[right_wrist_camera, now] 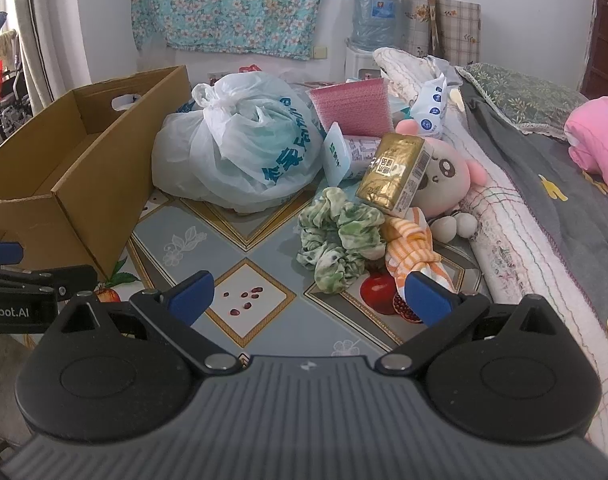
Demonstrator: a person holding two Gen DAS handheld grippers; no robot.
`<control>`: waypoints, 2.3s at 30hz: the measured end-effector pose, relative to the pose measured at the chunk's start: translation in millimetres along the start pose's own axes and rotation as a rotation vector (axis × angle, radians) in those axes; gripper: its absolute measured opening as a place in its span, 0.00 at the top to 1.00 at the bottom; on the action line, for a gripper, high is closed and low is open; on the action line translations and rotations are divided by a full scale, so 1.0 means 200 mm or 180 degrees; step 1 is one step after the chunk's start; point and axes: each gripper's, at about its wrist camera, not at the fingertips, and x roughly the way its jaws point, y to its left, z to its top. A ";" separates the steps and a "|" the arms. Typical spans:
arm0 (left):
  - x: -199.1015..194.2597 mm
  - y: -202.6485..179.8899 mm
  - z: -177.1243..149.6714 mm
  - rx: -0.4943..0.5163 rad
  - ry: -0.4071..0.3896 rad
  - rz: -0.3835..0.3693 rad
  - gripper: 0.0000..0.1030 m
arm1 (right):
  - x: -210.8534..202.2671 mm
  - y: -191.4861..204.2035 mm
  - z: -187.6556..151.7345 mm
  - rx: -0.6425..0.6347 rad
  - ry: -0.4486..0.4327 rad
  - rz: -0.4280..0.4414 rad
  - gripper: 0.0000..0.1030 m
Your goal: Organize soft objects
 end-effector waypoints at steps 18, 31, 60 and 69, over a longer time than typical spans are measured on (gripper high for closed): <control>0.01 0.01 0.00 -0.0016 0.0014 0.0008 0.00 | 0.01 0.01 0.00 -0.0007 0.0027 -0.0005 0.01; 0.01 0.01 0.00 -0.0015 0.0019 0.0010 0.00 | 0.02 0.00 0.00 -0.0006 0.0037 -0.0010 0.01; 0.20 -0.48 0.12 0.0721 0.0038 -0.0889 0.00 | 0.04 -0.61 -0.15 0.0825 -0.0872 -0.0125 0.01; 0.26 -0.67 0.20 0.1053 -0.0055 -0.1264 0.12 | 0.13 -0.76 -0.05 0.1160 -0.0707 0.0242 0.05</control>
